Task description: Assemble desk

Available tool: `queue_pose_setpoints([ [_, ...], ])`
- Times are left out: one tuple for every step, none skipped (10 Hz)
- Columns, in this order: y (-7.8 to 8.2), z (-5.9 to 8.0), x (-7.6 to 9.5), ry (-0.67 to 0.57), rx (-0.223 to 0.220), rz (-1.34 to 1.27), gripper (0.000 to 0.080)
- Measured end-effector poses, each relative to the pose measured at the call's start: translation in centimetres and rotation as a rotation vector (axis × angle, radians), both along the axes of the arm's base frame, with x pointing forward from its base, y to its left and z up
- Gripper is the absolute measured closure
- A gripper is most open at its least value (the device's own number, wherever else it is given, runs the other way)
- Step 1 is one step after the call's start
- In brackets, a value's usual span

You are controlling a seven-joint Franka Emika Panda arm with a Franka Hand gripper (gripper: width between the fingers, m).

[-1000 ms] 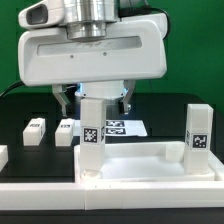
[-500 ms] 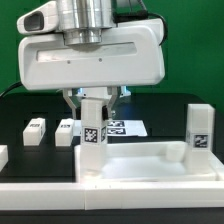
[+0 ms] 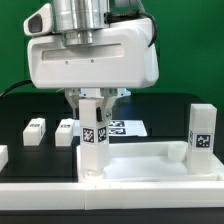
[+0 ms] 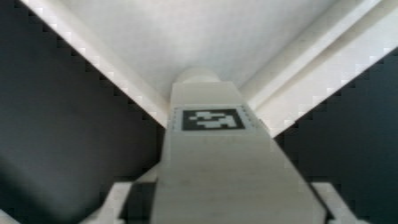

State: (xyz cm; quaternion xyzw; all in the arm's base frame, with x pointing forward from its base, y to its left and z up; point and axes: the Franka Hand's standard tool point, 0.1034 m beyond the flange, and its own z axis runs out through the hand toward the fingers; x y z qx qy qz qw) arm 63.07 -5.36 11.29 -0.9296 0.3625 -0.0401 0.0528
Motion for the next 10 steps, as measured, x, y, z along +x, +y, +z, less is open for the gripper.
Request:
queue_pose_setpoints([
  [-0.3,0.0,0.2,0.032,0.035,-0.165,0.0509],
  [-0.3,0.0,0.3,0.053,0.055,-0.305,0.0509],
  [-0.4,-0.1,0.2,0.065,0.094,-0.474,0.0509],
  [-0.5,-0.2,0.1,0.082,0.150,-0.666,0.0509],
  [-0.2,-0.2,0.1,0.101,0.167,-0.779,0.0509],
  [0.2,-0.2,0.1,0.109,0.173,-0.832,0.0509],
  [0.1,-0.2,0.1,0.107,0.172,-0.822,0.0509],
  [0.2,-0.3,0.1,0.104,0.168,-0.785,0.0428],
  [0.3,-0.2,0.1,0.104,0.160,-0.745,0.0428],
  [0.7,-0.1,0.0,0.096,0.134,-0.561,0.0248],
])
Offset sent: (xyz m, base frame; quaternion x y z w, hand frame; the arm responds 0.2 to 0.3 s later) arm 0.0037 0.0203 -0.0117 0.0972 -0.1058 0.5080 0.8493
